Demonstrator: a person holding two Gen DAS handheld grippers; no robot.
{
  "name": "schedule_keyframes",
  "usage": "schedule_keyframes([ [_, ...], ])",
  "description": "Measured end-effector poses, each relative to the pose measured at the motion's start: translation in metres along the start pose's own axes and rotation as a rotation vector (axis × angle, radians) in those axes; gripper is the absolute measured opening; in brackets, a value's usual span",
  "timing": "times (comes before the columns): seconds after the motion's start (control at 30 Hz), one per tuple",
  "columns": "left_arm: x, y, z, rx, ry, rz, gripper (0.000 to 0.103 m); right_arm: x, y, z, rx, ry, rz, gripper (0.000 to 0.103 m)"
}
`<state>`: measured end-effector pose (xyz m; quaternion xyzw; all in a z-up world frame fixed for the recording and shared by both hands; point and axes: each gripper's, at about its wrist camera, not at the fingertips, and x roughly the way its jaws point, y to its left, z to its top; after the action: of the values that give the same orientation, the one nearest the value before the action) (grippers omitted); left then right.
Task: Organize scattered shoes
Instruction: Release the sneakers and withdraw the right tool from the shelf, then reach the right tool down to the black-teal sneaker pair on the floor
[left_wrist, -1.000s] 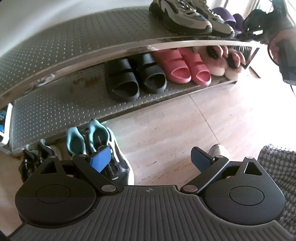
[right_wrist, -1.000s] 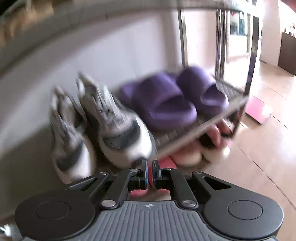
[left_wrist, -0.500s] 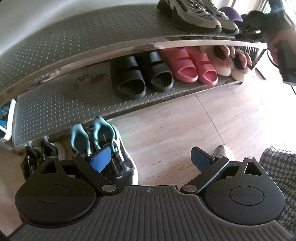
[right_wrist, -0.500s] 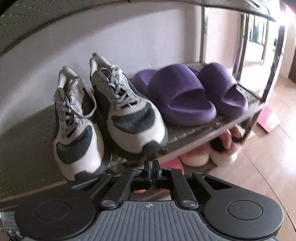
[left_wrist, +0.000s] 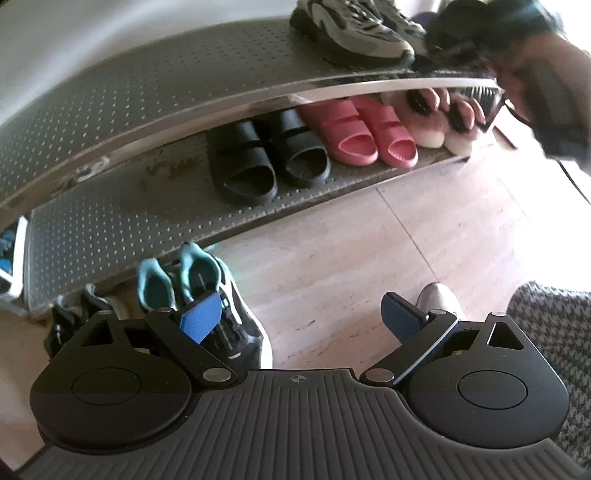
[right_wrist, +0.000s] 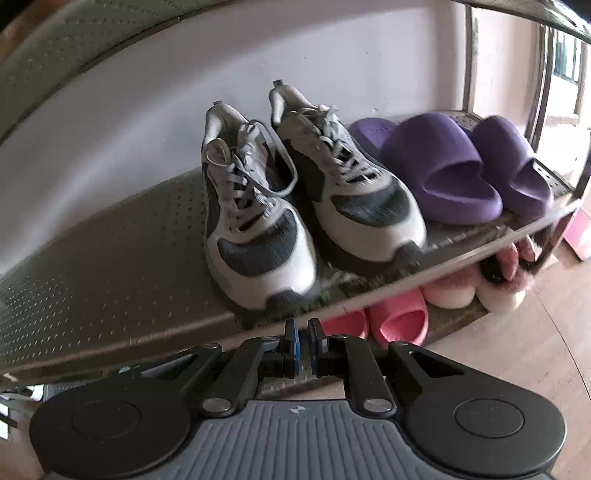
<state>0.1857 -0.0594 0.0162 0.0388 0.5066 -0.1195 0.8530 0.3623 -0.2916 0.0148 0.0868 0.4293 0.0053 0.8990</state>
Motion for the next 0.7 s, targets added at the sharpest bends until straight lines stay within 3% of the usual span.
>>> schedule_keyframes([
  [0.23, 0.004, 0.018, -0.003, -0.05, 0.021, 0.007, 0.097, 0.004, 0.008, 0.004, -0.023, 0.028, -0.029, 0.012],
  [0.37, -0.007, 0.027, -0.006, -0.084, 0.015, -0.002, 0.097, -0.028, 0.001, -0.001, 0.078, 0.072, -0.024, 0.018],
  [0.43, -0.013, 0.028, -0.008, -0.082, 0.008, -0.001, 0.097, -0.053, 0.002, -0.008, 0.131, 0.088, -0.008, 0.051],
  [0.47, -0.018, 0.028, -0.01, -0.078, 0.003, 0.001, 0.097, -0.067, 0.003, -0.012, 0.152, 0.092, 0.001, 0.061],
  [0.57, -0.031, 0.028, -0.017, -0.073, -0.014, 0.005, 0.097, -0.11, 0.013, -0.031, 0.157, 0.078, 0.043, 0.074],
  [0.63, -0.04, 0.028, -0.022, -0.07, -0.023, -0.005, 0.097, -0.134, 0.019, -0.045, 0.15, 0.048, 0.086, 0.089],
  [0.7, -0.048, 0.026, -0.03, -0.058, -0.033, -0.016, 0.097, -0.144, 0.019, -0.066, 0.164, -0.006, 0.117, 0.09],
])
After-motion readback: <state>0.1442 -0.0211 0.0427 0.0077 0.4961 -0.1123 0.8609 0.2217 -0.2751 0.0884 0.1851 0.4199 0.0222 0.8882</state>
